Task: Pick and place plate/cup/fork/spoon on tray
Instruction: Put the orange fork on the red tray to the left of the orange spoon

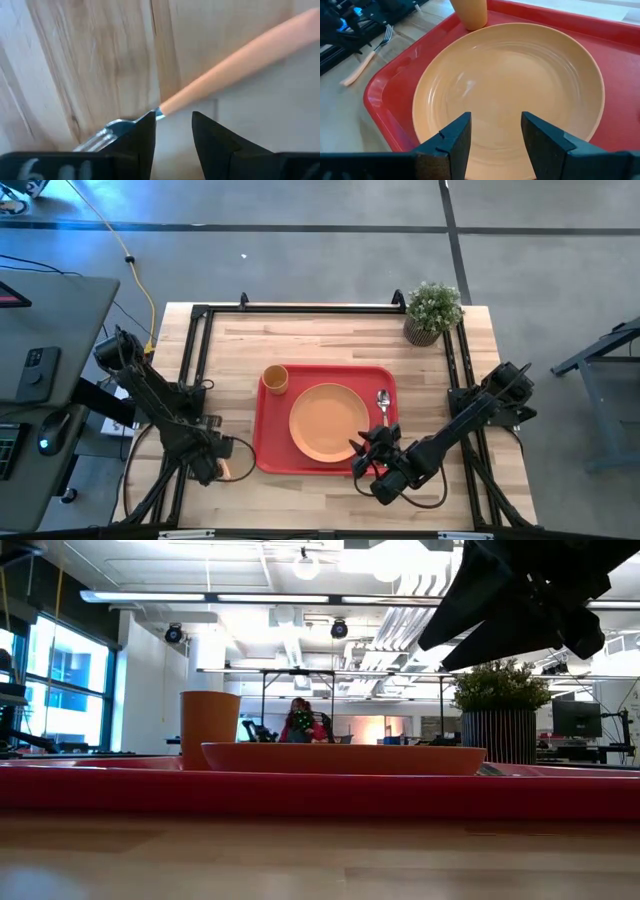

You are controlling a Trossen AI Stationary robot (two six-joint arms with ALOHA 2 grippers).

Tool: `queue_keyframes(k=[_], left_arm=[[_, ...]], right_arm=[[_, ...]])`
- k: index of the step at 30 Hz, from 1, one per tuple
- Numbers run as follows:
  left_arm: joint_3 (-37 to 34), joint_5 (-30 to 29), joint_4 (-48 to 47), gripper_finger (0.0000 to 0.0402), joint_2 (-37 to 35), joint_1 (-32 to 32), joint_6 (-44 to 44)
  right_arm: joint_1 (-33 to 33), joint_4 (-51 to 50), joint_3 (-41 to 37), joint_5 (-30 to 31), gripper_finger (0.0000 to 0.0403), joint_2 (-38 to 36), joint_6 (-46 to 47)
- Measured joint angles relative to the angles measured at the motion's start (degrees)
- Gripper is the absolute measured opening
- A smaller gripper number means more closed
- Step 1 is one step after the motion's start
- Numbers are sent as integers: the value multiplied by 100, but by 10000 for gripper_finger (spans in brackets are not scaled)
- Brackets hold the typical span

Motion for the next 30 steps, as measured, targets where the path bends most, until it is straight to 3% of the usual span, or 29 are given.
queue_keyframes(k=[9, 14, 19, 24, 30], left_arm=[[26, 354, -173, 154, 863, 62, 1364], [66, 7, -398, 148, 1167, 55, 1533], [219, -224, -479, 131, 1089, 55, 1855], [566, -827, -468, 117, 996, 59, 2215], [640, -951, -859, 111, 999, 130, 2857]], right_arm=[[0, 95, 0, -34, 165, 0, -177], [0, 89, 0, -36, 165, 0, -202], [0, 86, 0, -69, 165, -2, -205], [0, 88, 0, -95, 165, -2, -221], [0, 115, 0, -96, 165, -2, -221]])
